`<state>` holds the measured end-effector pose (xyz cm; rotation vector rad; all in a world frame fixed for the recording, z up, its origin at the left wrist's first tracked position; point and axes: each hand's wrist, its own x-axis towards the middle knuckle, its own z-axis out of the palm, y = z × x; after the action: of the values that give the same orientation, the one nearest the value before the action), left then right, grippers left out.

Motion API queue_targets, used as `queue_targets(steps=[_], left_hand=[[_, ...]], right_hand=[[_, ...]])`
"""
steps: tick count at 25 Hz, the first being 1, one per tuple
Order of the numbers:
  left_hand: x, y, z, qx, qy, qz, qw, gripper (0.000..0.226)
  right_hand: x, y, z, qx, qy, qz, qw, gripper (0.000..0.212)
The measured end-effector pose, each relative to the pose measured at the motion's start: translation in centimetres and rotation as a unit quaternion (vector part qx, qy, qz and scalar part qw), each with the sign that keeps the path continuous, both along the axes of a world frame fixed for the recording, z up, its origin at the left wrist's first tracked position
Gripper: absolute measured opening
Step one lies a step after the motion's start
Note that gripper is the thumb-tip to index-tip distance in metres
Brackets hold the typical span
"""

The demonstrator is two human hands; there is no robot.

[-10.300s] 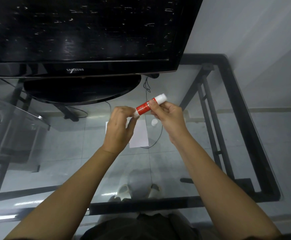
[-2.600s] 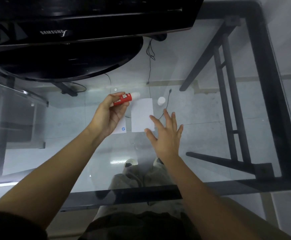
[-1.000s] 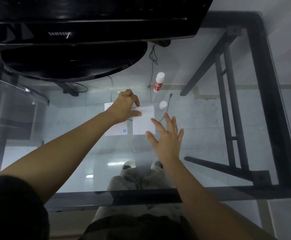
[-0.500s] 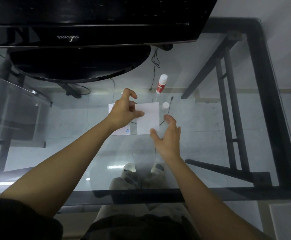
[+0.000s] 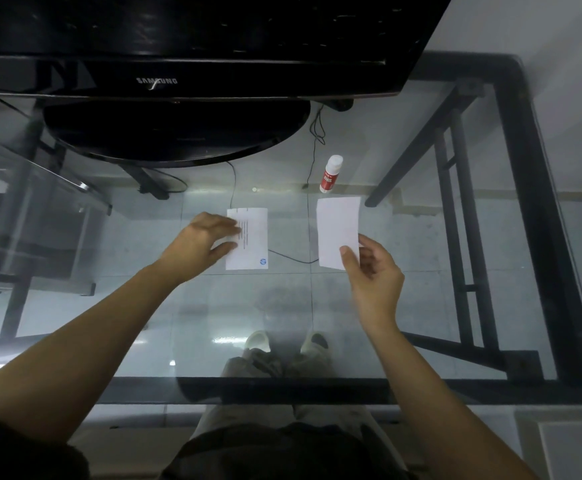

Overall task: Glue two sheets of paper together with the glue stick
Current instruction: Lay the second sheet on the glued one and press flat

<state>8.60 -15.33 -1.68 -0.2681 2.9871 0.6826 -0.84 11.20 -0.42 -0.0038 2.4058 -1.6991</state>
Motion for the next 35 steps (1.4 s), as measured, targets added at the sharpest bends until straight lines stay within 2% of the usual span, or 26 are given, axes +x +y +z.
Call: queue_targets(steps=[4,8,13,15,16,17,19,20,21,23,24,25,27,29,30,33,35], left_hand=[[-0.3,1.6,-1.1,-0.018,0.019,-0.026,0.999,0.031],[-2.2,4.3,-1.5,-0.003,0.026,-0.076,0.997,0.031],[-2.6,5.2,-1.3,0.025,0.036,-0.055,0.998,0.034],[-2.6,5.7,-0.7,0.069,0.067,0.023,0.995,0.031],[-2.7,6.1,0.0,0.132,0.077,0.096,0.984,0.029],[-2.9,6.4,0.9,0.235,0.062,0.172,0.955,0.03],[-3.2,7.1,2.3,0.465,-0.001,0.256,0.848,0.032],[-3.2,7.3,2.5,0.51,-0.018,0.262,0.819,0.028],[-3.2,7.6,2.8,0.517,-0.026,0.262,0.815,0.02],[-3.3,7.6,3.3,0.505,-0.016,0.279,0.816,0.006],[-3.4,7.3,3.3,0.494,-0.012,0.292,0.819,0.006],[-3.5,6.9,3.2,0.488,-0.015,0.296,0.821,0.008],[-3.4,6.0,3.1,0.496,-0.044,0.274,0.823,0.013],[-3.3,5.5,3.0,0.521,-0.072,0.238,0.816,0.02],[-3.3,5.5,2.9,0.531,-0.08,0.226,0.813,0.024],[-3.7,6.3,2.1,0.517,-0.069,0.253,0.815,0.034],[-3.9,6.8,1.2,0.466,-0.049,0.316,0.825,0.037]], right_hand=[[0.9,1.4,-0.2,-0.026,0.088,-0.027,0.995,0.024],[1.1,2.2,-0.7,-0.024,0.188,0.012,0.982,0.022],[1.3,2.0,-1.1,0.059,0.291,0.125,0.947,0.025],[1.6,1.7,-1.4,0.099,0.337,0.169,0.921,0.024],[1.8,1.4,-1.4,0.118,0.361,0.186,0.906,0.024],[2.0,1.0,-1.5,0.135,0.381,0.197,0.893,0.025],[2.1,0.1,-1.6,0.168,0.406,0.206,0.874,0.025],[2.2,-0.3,-1.6,0.177,0.416,0.209,0.867,0.029],[2.3,-0.8,-1.6,0.177,0.421,0.216,0.863,0.034],[2.9,-1.7,-1.4,0.154,0.398,0.25,0.869,0.041],[3.2,-2.1,-1.1,0.131,0.362,0.262,0.885,0.049],[3.4,-2.4,-0.7,0.104,0.301,0.25,0.914,0.056],[2.9,-3.3,0.2,0.057,0.127,0.142,0.98,0.053],[1.4,-4.2,0.6,0.029,-0.058,0.076,0.995,0.04],[0.7,-4.5,0.4,0.016,-0.109,0.081,0.991,0.031],[-0.2,-5.2,-0.1,0.029,-0.111,0.106,0.988,0.006],[-0.6,-5.6,-0.5,0.05,-0.105,0.084,0.99,0.008]])
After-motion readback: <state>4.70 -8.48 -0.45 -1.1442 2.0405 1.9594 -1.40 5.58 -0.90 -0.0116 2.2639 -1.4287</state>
